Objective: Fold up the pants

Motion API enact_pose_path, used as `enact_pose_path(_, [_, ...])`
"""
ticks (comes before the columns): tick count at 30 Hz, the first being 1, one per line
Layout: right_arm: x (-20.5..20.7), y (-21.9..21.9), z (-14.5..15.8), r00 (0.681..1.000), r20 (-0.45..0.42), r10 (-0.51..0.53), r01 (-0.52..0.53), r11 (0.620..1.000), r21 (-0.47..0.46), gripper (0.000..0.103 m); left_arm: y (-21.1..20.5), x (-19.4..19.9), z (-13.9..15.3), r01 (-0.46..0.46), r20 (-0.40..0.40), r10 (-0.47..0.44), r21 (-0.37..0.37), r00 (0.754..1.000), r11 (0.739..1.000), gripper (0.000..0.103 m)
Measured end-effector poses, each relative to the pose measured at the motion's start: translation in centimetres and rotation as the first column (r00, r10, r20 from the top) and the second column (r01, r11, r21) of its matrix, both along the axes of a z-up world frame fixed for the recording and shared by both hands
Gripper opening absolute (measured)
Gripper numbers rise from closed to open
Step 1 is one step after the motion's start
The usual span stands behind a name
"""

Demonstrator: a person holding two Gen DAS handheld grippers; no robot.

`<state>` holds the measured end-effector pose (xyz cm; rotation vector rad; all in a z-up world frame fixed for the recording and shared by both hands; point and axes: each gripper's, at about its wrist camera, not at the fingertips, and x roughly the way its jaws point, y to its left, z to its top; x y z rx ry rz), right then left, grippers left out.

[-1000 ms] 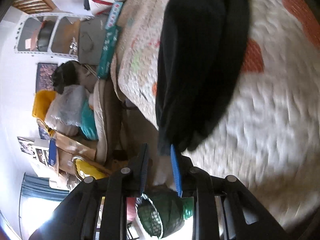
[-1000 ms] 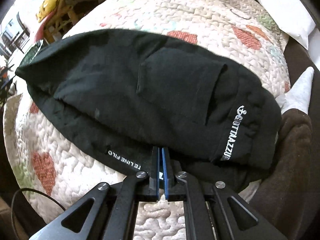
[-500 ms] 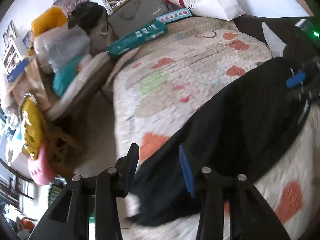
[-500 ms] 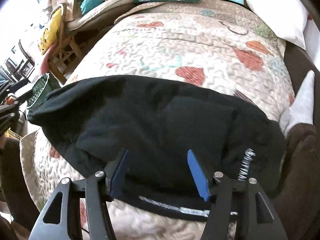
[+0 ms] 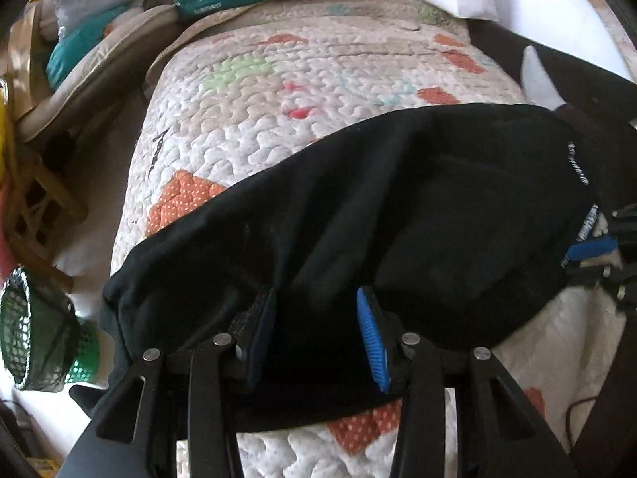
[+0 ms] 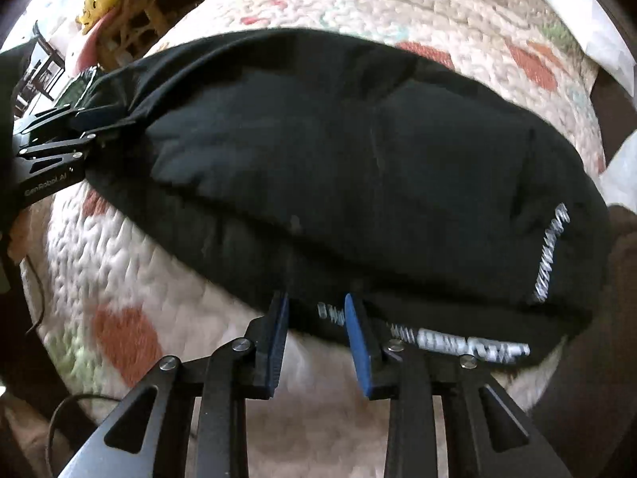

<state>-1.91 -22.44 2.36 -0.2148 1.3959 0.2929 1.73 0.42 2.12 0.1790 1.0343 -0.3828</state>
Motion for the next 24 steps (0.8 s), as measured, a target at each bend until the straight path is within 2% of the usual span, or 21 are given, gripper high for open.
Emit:
enact_pose_path(2, [0.1, -2.2, 1.9, 0.996, 0.049, -0.076, 0.073, 0.996, 0.050, 0.031, 0.6, -0.5, 0.7, 0.023, 0.011, -0.022, -0.075, 1.000, 0.997, 0.041])
enact_pose_path(4, [0.6, -6.1, 4.4, 0.966, 0.118, -0.229, 0.215, 0.969, 0.119, 0.032, 1.0, -0.6, 1.4, 0.028, 0.020, -0.025, -0.140, 0.999, 0.990, 0.041])
enact_pose_path(5, [0.8, -7.9, 5.2, 0.943, 0.136, -0.304, 0.285, 0.948, 0.144, 0.033, 1.2, -0.6, 1.6, 0.026, 0.025, -0.022, -0.168, 0.999, 0.985, 0.041])
enact_pose_path(6, [1.1, -10.6, 6.0, 0.902, 0.155, -0.403, 0.378, 0.910, 0.169, 0.034, 1.2, -0.6, 1.7, 0.026, 0.025, -0.022, -0.179, 0.999, 0.983, 0.041])
enact_pose_path(8, [1.7, -13.4, 6.5, 0.850, 0.157, -0.502, 0.475, 0.861, 0.182, 0.040, 1.0, -0.5, 2.0, 0.035, 0.033, -0.029, -0.197, 0.999, 0.980, 0.041])
enact_pose_path(12, [1.6, -16.4, 5.0, 0.753, 0.050, -0.656, 0.623, 0.736, 0.264, 0.043, 0.5, -0.9, 2.5, 0.059, 0.065, -0.048, -0.189, 0.997, 0.980, 0.041])
enact_pose_path(14, [1.2, -16.4, 4.2, 0.728, 0.017, -0.686, 0.652, 0.700, 0.291, 0.043, 0.6, -0.8, 2.7, 0.050, 0.070, -0.037, -0.196, 0.997, 0.979, 0.041])
enact_pose_path(19, [1.6, -16.1, 3.5, 0.687, 0.092, -0.721, 0.679, 0.681, 0.274, 0.043, 1.8, -0.1, 2.8, -0.007, 0.047, 0.019, -0.249, 0.999, 0.968, 0.041])
enact_pose_path(24, [2.9, -16.2, 1.8, 0.655, 0.076, -0.751, 0.713, 0.649, 0.264, 0.047, 2.7, 0.3, 3.1, -0.050, 0.043, 0.064, -0.281, 0.997, 0.958, 0.041])
